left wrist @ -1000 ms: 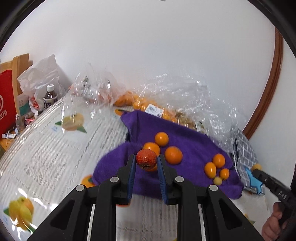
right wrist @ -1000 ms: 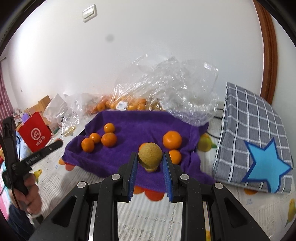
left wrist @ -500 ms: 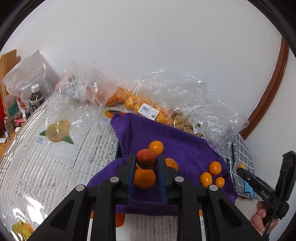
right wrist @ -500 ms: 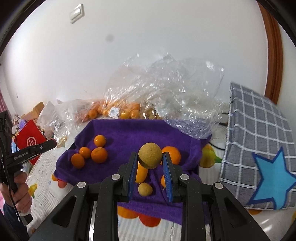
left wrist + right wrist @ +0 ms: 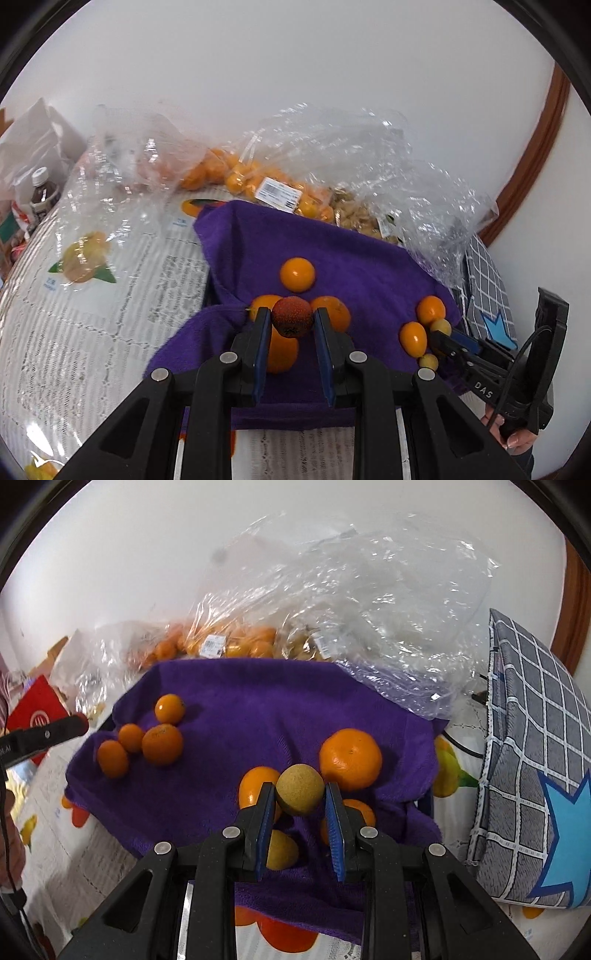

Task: Organize fruits

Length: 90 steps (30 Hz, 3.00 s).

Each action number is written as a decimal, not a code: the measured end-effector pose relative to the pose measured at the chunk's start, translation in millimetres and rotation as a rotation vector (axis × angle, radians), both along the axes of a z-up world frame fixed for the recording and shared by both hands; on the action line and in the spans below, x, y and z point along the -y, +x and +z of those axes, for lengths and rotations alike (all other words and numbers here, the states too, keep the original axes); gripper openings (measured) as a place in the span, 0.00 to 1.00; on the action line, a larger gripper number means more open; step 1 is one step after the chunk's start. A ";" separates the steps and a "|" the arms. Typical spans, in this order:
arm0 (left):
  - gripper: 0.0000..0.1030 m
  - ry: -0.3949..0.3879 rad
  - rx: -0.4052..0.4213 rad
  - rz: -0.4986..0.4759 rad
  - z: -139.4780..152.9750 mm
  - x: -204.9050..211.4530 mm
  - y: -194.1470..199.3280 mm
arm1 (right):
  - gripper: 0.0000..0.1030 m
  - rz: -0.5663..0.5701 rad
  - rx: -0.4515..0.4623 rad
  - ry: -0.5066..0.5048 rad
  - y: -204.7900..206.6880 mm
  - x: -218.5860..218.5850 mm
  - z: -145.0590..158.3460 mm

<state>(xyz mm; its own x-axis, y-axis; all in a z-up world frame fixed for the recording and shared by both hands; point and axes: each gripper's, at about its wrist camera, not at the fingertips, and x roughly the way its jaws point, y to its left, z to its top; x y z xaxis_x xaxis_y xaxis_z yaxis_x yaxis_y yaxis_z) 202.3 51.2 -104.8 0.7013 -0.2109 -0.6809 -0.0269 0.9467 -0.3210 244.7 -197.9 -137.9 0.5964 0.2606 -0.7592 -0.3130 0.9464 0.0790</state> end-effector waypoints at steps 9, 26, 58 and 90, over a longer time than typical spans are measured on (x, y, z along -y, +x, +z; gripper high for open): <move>0.22 0.029 -0.097 -0.117 -17.7 33.9 15.2 | 0.35 0.034 -0.002 0.019 -7.4 3.1 0.4; 0.36 0.181 -0.206 -0.116 -45.4 65.3 25.4 | 0.56 -0.020 0.031 0.014 -49.0 28.3 25.7; 0.80 0.176 0.097 -0.004 73.2 49.5 -165.6 | 0.94 -0.256 0.166 -0.051 -221.8 37.0 149.8; 0.82 0.281 0.194 -0.018 106.8 89.8 -203.9 | 0.94 -0.320 0.229 -0.003 -264.3 73.2 173.9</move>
